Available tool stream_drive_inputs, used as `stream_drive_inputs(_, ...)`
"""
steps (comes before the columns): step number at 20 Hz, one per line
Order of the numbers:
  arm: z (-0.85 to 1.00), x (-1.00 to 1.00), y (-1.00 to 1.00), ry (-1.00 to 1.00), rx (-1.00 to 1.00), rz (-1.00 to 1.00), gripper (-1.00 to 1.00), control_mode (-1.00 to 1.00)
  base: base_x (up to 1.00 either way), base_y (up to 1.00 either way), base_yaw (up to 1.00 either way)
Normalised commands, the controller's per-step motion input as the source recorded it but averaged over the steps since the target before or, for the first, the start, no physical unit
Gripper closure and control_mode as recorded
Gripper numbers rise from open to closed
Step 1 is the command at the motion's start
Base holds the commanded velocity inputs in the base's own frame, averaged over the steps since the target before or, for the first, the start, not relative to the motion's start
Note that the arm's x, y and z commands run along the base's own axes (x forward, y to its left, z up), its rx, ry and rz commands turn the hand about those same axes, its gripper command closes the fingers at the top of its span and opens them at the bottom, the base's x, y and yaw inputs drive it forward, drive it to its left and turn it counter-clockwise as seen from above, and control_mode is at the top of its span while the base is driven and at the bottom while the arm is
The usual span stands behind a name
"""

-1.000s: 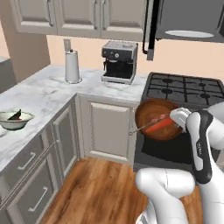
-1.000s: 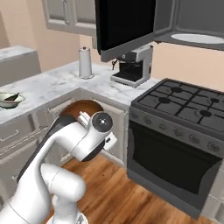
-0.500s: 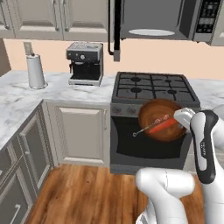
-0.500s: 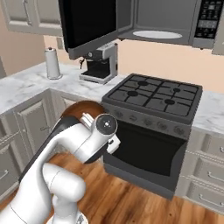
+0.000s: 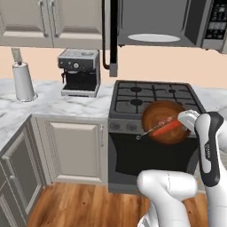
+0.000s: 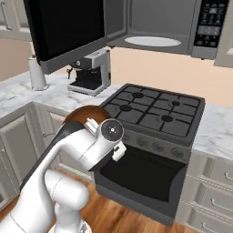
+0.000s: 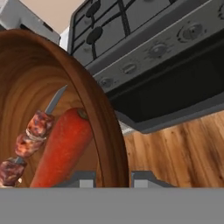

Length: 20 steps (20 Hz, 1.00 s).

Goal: Place the bowl containing the kebab skewer and carrot in the microwave. Close the microwave door and press the start button to microwave the meal.

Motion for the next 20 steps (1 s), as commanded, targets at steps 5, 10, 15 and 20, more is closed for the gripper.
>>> stream_drive_inputs(5, 0.0, 0.0, 0.0, 0.0, 0.0, 0.0, 1.0, 1.0, 0.59, -0.37, 0.0)
stream_drive_inputs(10, 0.0, 0.0, 0.0, 0.0, 0.0, 0.0, 1.0, 1.0, 0.39, -0.37, 0.06)
stream_drive_inputs(15, 0.0, 0.0, 0.0, 0.0, 0.0, 0.0, 1.0, 1.0, 0.3, -0.56, 0.22)
stream_drive_inputs(20, 0.0, 0.0, 0.0, 0.0, 0.0, 0.0, 1.0, 1.0, 0.21, -0.57, 0.23)
